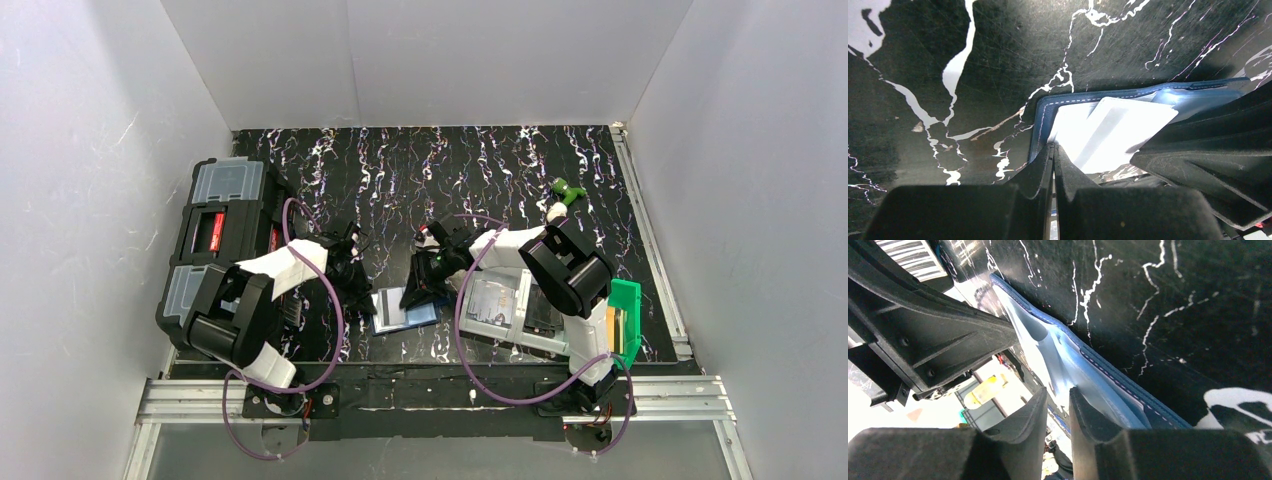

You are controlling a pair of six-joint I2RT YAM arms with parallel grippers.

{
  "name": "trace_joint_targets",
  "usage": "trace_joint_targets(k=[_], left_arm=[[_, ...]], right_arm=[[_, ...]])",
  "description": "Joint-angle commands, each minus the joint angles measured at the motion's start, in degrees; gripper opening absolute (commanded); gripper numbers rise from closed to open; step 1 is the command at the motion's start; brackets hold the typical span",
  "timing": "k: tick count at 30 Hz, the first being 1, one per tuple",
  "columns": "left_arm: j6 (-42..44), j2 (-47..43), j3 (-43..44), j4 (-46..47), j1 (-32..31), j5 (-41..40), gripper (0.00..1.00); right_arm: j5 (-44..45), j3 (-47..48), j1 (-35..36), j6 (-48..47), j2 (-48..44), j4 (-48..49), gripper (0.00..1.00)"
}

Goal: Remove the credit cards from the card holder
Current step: Remove the credit card from the card holder.

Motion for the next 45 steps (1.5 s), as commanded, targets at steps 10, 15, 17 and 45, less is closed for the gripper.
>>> trace_joint_targets(k=[10,15,17,45], left_arm=[[2.07,3.12,-0.67,-2.93,0.31,-7.32,0.0],[2.13,3.38,-0.34,-3.1,0.31,-7.33,0.0],[2.23,3.49,-0.23,-3.22,0.28,-7.41,0.0],[1.74,3.97,-0.92,-4.07,0.31,-10.29,0.0]], right_arm=[[-2.63,-0.82,-0.17,1.78,1.02,3.47,0.2],[-3.08,-0.54,-0.16,1.78,1.61,3.69,0.19],[-3.28,-0.28,-0.15,1.79,1.81,3.65,0.19],[2.89,-4.05,-2.49,-2.7,-4.51,-1.53,0.01]])
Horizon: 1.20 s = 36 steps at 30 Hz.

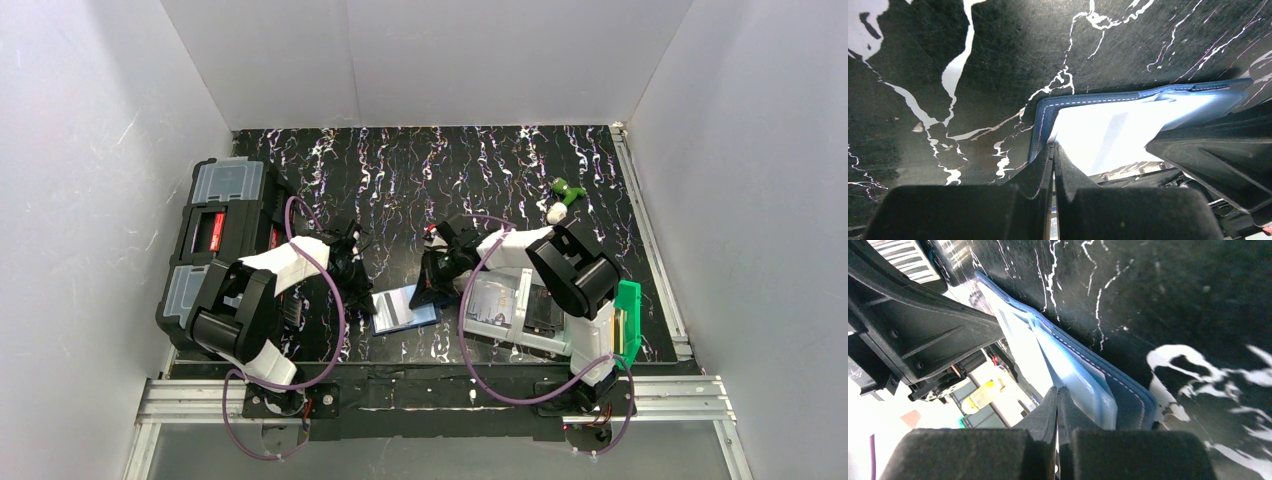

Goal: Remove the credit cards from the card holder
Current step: Remove the credit card from the card holder.

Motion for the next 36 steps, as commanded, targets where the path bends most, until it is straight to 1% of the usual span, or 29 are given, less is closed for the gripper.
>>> trace_joint_targets(k=[1,3,4,6,7,9,12,20,36], left_arm=[[1.38,2.43,-2.53,-2.35,0.31,-10.14,0.0],[1.33,2.44,-2.45,-2.32,0.27,-10.1,0.0],[1.36,2.47,-2.39,-2.27,0.29,-10.05,0.0],[1.33,2.55,-2.36,-2.23,0.3,-9.89,0.0],[1.36,2.57,-2.3,-2.14,0.29,-9.79,0.0],[1.43,2.75,-2.24,-2.09,0.31,-9.6,0.0],[1.5,2.97,-2.09,-1.96,0.3,-9.34,0.0],[1.57,3.33,-1.74,-1.91,0.31,-9.09,0.0],[1.61,3.63,-1.65,-1.9,0.29,-9.03,0.0]], right_arm=[[2.1,-1.3,-0.97,-1.83,-2.79,-1.75,0.01],[1.41,-1.39,-0.96,-1.8,-2.56,-1.24,0.02],[0.61,-1.38,-0.95,-1.58,-2.28,-0.65,0.06],[-0.58,-1.29,-0.93,-1.09,-1.72,0.47,0.2],[-1.01,-1.22,-0.85,-0.9,-1.45,0.9,0.26],[-1.59,-0.93,-0.64,-0.66,-1.1,1.56,0.3],[-1.78,-0.06,0.24,-0.53,-0.8,1.84,0.3],[-2.1,2.86,2.2,0.25,1.59,2.03,0.24],[-3.13,4.96,2.84,1.53,4.73,3.36,0.19]])
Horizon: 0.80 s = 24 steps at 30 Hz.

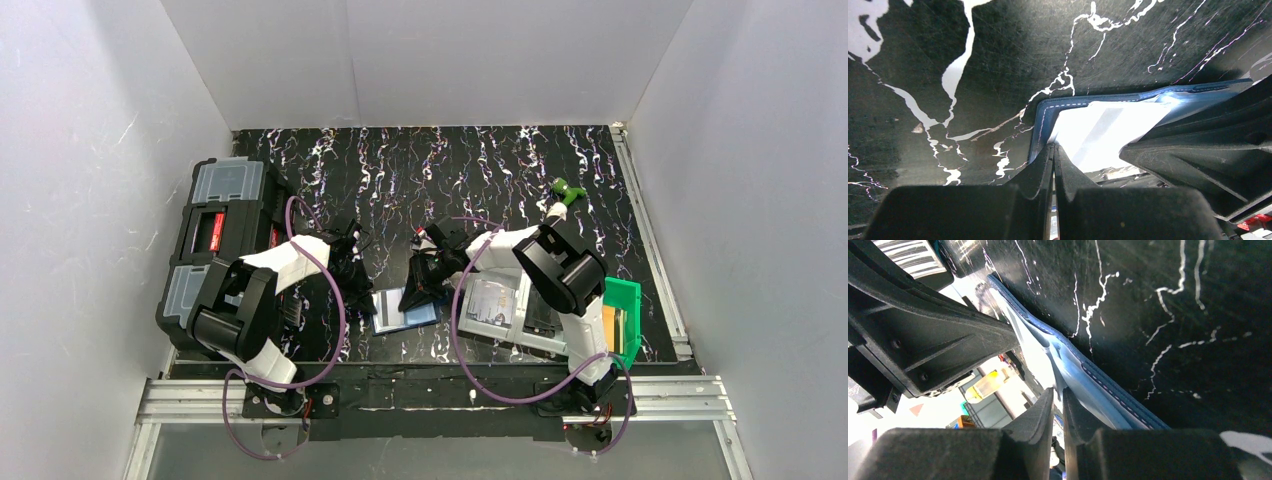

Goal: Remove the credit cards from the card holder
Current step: Remove the credit card from the card holder.

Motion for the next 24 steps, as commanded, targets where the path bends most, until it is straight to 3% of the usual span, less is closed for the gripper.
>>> trace_joint_targets(k=[1,6,13,24], left_arm=[[1.61,3.05,-2.07,-1.56,0.29,-9.32,0.0],[1.66,3.29,-1.98,-1.56,0.29,-9.29,0.0],[1.67,3.21,-1.98,-1.82,0.27,-9.76,0.0],[1.88,3.49,-2.42,-2.26,0.27,-10.6,0.0]], right_arm=[[-0.77,1.92,0.43,0.46,1.17,1.61,0.19],[-0.96,2.57,0.55,0.57,1.44,1.8,0.17],[0.46,2.09,0.56,-0.64,0.17,0.05,0.01],[4.62,-3.01,-2.4,-3.38,-4.5,-2.74,0.01]])
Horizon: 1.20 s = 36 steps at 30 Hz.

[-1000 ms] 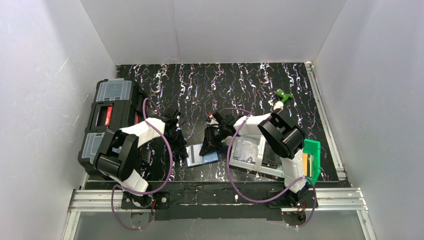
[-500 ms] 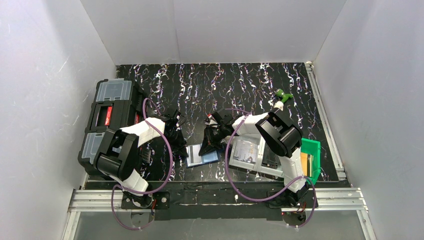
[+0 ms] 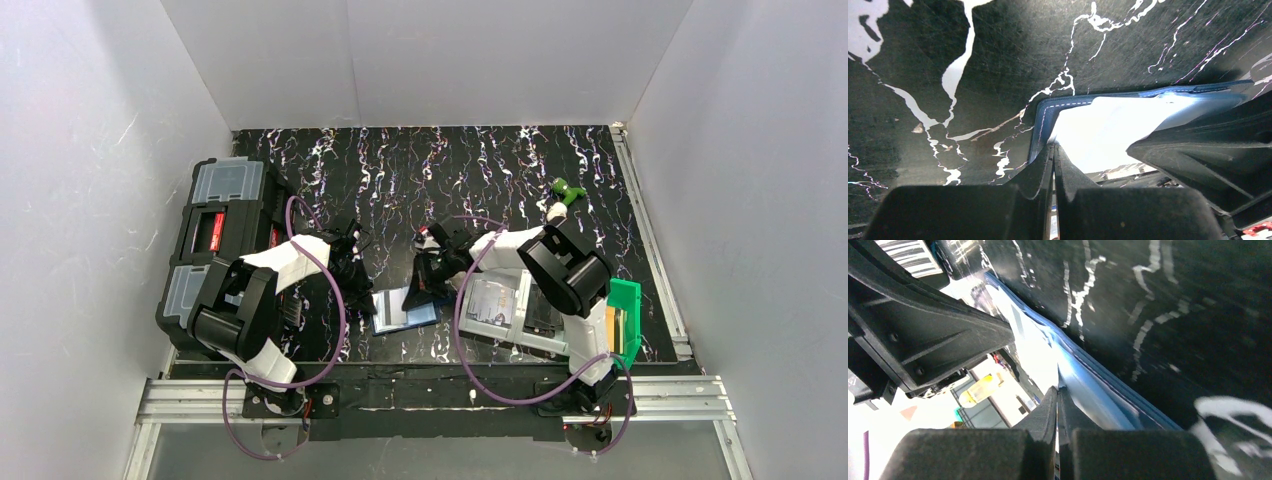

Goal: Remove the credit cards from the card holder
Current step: Remove the credit card from the card holder.

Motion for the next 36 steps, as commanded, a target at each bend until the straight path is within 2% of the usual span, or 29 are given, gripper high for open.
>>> trace_joint_targets(k=[1,22,36], left_arm=[[1.92,3.33,-2.59,-2.0,0.24,-10.69,0.0],[2.1,2.91,-1.63,-2.23,0.28,-10.39,0.0],[3.41,-0.62,3.07,-4.46,0.25,-8.9,0.0]], right_arm=[[3.82,-1.71,-1.96,-2.7,-3.54,-3.54,0.01],[7.16,-3.75,-3.89,-6.49,-9.42,-9.48,0.01],[7.0,-2.77,-5.25,-7.47,-13.11,-12.24,0.01]])
